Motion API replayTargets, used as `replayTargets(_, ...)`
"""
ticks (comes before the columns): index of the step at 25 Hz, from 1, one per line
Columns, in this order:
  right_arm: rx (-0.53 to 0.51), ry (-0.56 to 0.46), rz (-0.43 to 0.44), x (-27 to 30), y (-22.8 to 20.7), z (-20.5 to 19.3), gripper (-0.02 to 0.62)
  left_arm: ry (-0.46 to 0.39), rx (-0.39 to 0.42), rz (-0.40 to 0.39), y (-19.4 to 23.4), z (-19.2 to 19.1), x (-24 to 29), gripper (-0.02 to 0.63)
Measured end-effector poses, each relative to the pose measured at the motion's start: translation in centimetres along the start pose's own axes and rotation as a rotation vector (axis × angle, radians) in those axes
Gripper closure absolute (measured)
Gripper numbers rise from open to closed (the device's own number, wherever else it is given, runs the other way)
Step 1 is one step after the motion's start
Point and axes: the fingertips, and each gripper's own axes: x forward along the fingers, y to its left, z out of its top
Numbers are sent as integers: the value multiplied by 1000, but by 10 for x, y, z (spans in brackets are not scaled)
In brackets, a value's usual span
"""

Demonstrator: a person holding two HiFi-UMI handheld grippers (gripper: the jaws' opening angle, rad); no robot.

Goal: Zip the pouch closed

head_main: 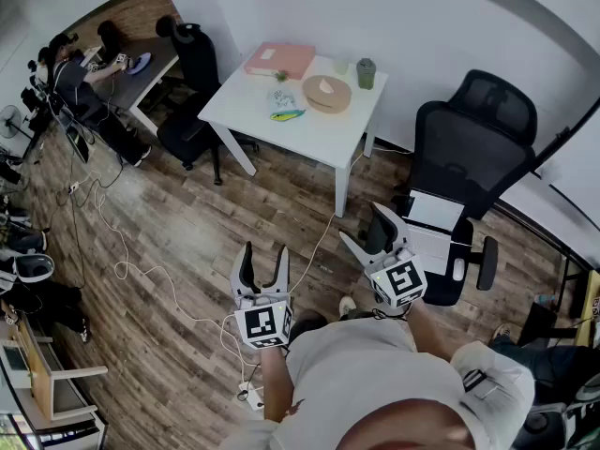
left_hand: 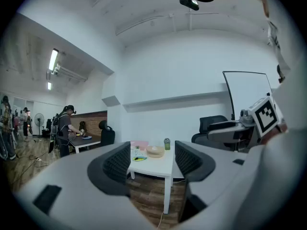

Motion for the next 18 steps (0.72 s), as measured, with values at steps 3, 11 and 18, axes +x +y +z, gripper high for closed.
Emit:
replayTargets(3, 13, -1, 14, 3, -5, -2, 273, 0, 3, 2, -7, 1, 7, 319)
replayTargets(11, 47, -9, 38, 24, -16, -7, 272, 2, 5, 15, -6, 0, 29, 322)
replayTargets(18, 36, 1, 16, 54, -31, -11, 272, -5, 11, 9, 10, -2, 60, 322)
